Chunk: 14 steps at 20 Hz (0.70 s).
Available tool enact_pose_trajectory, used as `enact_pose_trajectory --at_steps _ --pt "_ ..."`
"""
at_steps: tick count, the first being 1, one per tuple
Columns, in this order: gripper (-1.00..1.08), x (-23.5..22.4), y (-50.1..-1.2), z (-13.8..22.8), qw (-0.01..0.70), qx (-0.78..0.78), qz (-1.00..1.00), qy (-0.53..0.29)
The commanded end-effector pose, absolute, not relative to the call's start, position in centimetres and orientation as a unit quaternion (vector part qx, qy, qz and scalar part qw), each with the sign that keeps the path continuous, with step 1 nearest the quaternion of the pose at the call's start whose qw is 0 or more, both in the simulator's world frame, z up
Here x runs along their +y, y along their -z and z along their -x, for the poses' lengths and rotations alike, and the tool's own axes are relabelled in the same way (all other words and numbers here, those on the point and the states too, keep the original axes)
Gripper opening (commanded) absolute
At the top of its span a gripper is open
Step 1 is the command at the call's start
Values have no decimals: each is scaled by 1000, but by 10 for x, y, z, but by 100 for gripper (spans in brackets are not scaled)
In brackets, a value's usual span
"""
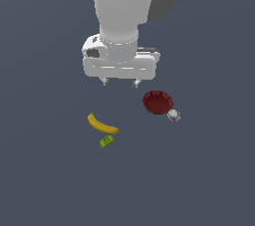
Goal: Pick up a designated object from a clutter of objects.
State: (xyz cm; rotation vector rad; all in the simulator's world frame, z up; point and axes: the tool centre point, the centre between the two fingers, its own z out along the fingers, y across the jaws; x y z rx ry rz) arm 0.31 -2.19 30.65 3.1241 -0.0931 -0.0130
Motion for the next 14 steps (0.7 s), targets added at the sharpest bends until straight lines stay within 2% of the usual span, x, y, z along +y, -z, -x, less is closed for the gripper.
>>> enact_pose_trajectory --at_steps 1,14 --pt "28 -22 -307 -3 8 -30 -1000 4" --pt "28 -9 -301 2 0 -16 -1000 14"
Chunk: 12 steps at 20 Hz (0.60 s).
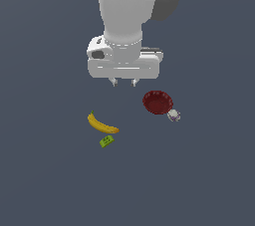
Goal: Pick up a designated object from a clutter of objects.
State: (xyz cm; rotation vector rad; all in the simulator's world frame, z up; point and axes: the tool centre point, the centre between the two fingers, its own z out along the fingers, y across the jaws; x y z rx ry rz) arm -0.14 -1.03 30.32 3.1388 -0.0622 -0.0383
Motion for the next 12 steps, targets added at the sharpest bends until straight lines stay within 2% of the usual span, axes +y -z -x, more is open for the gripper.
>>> enact_pose_trajectory --at_steps 1,12 --pt "28 -8 -299 2 -1 -13 -1000 15" --pt "28 12 -256 3 -28 65 -997 38"
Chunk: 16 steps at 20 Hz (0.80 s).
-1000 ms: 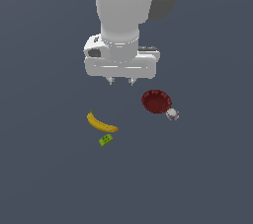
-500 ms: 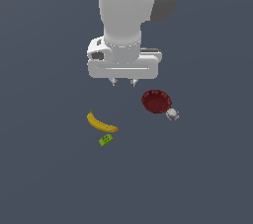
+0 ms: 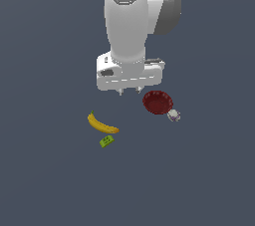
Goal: Pick up a designated object from a clutter of objects.
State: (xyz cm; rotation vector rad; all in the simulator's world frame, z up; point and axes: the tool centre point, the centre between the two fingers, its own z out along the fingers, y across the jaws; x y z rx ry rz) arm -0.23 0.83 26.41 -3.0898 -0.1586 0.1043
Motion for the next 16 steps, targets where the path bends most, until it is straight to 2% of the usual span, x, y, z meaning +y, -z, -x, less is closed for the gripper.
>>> enact_pose_trajectory --at_steps 1,16 --pt "28 15 -250 4 32 -76 996 -41" --pt "28 60 -154 23 107 -240 962 -77"
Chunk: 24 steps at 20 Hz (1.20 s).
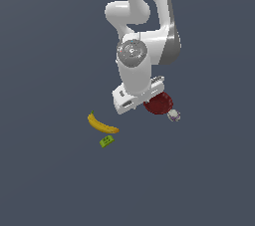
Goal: Pick up a designated object from a clutter of objects.
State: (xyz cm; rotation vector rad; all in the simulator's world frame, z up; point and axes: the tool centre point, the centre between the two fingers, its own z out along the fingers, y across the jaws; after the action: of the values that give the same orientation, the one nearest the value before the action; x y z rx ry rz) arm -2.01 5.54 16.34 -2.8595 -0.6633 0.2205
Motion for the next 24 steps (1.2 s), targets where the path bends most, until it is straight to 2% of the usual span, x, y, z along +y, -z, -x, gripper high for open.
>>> enact_pose_trajectory --at_steps 1,13,24 --pt "28 63 -148 25 113 -250 958 -79" --pt "28 94 -83 52 173 -353 915 -88" --pt "28 106 -60 64 197 -389 896 -89"
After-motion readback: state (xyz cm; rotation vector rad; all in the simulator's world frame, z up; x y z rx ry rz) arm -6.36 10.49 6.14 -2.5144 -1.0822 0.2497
